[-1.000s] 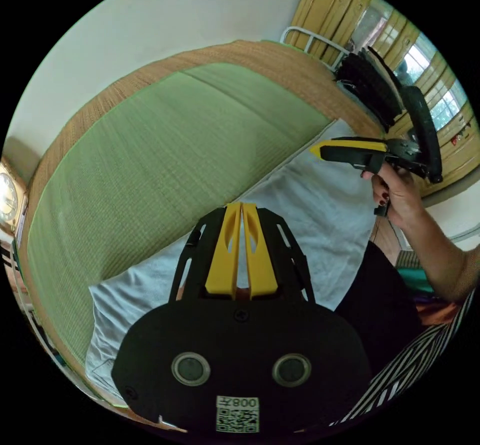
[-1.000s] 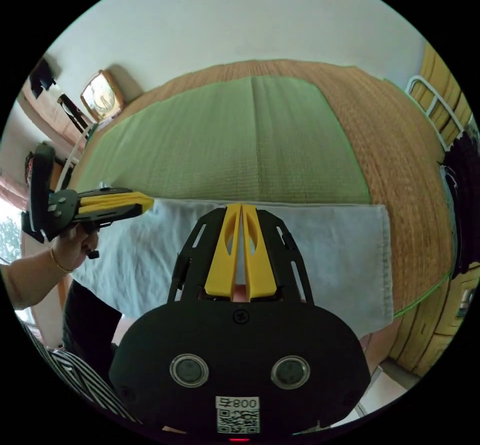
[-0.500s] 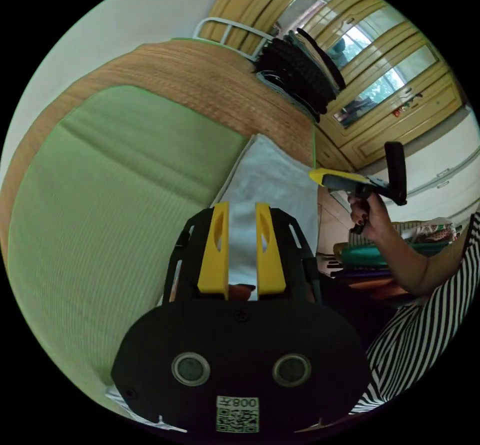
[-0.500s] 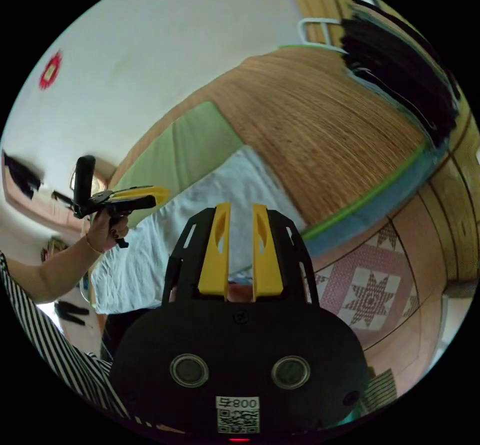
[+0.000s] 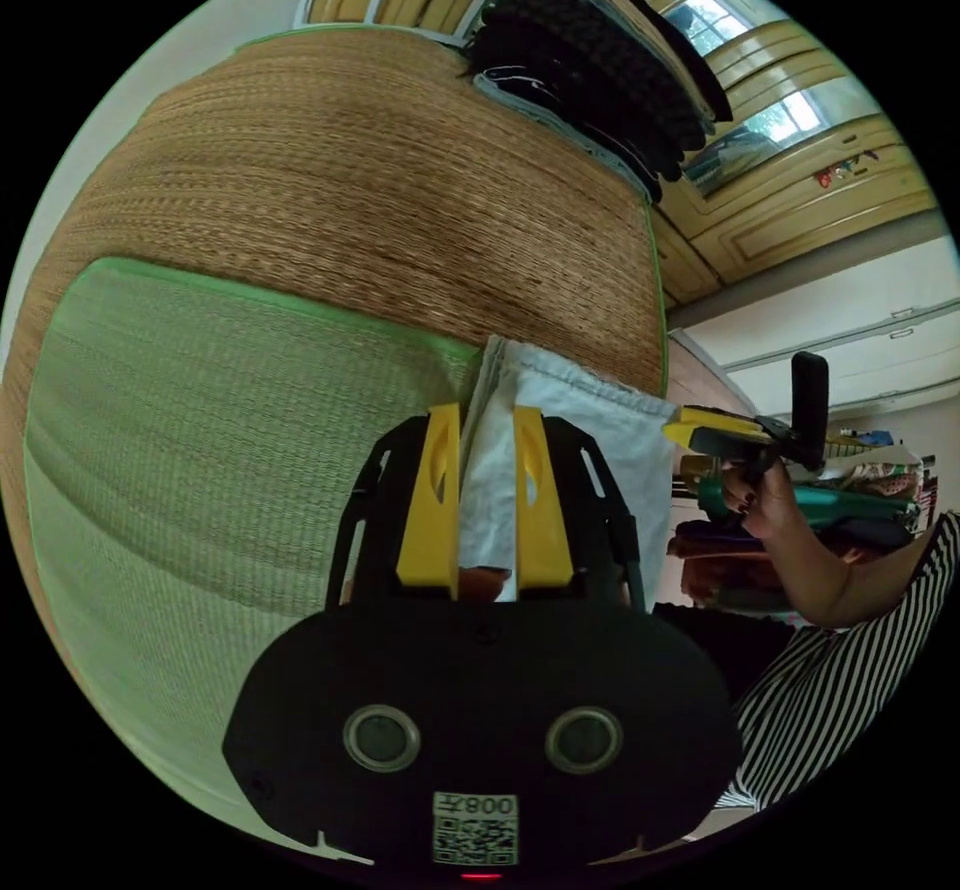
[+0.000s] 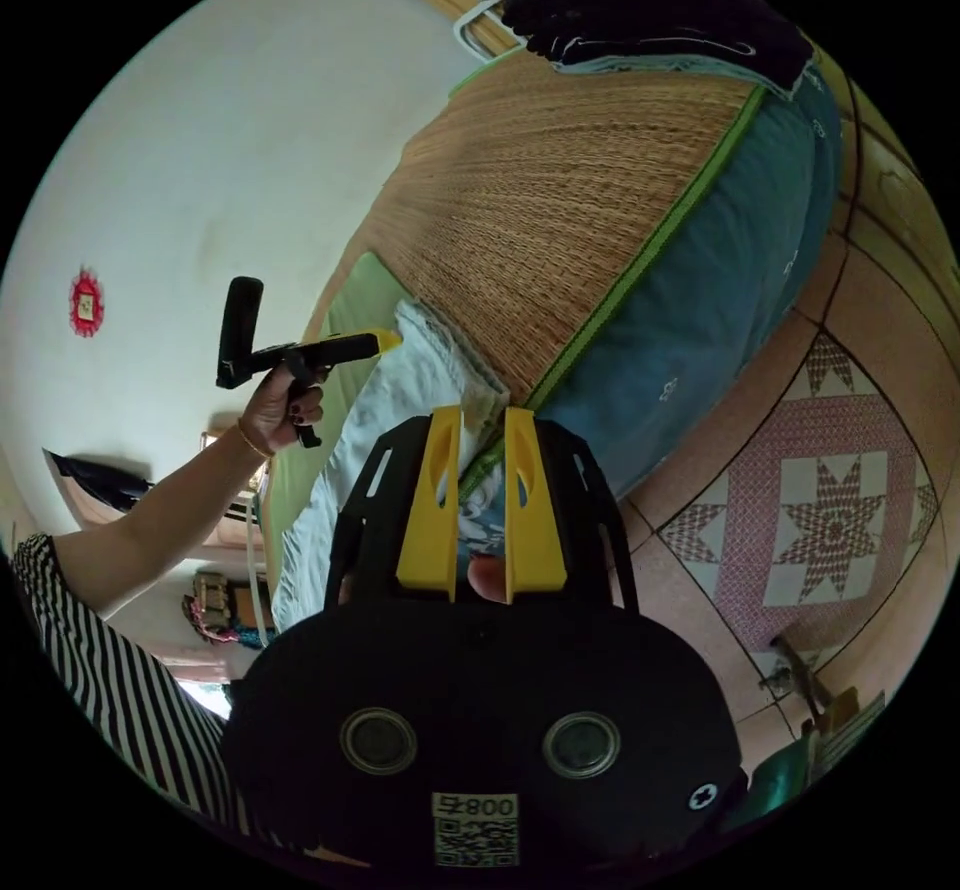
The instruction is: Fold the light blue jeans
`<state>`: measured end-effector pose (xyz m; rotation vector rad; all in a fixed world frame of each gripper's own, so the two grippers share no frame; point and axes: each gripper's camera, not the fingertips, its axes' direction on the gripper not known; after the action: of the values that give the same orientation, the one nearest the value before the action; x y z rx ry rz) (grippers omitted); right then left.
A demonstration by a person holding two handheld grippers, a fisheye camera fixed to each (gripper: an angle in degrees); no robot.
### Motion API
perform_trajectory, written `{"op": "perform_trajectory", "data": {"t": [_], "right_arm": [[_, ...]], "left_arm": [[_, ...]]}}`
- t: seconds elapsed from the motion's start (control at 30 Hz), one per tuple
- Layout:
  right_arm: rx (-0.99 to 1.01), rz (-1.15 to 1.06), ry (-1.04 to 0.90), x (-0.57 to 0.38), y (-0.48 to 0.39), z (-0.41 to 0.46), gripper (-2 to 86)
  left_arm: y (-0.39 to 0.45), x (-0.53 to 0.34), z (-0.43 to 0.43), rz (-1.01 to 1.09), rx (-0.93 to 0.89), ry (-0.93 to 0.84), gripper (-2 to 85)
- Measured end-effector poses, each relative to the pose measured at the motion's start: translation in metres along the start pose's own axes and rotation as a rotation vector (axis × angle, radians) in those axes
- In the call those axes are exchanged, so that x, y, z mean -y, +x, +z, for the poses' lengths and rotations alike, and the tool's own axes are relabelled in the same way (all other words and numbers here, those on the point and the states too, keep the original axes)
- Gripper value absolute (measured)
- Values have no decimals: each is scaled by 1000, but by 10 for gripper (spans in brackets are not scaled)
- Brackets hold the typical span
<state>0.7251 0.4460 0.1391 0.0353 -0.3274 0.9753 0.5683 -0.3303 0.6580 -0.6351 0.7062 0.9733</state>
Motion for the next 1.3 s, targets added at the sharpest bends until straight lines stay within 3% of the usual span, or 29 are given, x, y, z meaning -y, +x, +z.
{"op": "perform_trajectory", "data": {"t": [0.3, 0.63, 0.97, 1.3], "right_arm": [[73, -42, -12, -11, 7, -20, 44], [209, -215, 15, -35, -53, -48, 40], [388, -477, -82, -90, -179, -35, 34], [469, -727, -345, -175, -318, 64, 32]], "left_arm": [[8, 11, -26, 78, -19, -36, 19], [21, -35, -86, 139, -22, 33, 14], [30, -181, -179, 189, 3, 190, 12], [1, -401, -221, 9, 28, 266, 9]]}}
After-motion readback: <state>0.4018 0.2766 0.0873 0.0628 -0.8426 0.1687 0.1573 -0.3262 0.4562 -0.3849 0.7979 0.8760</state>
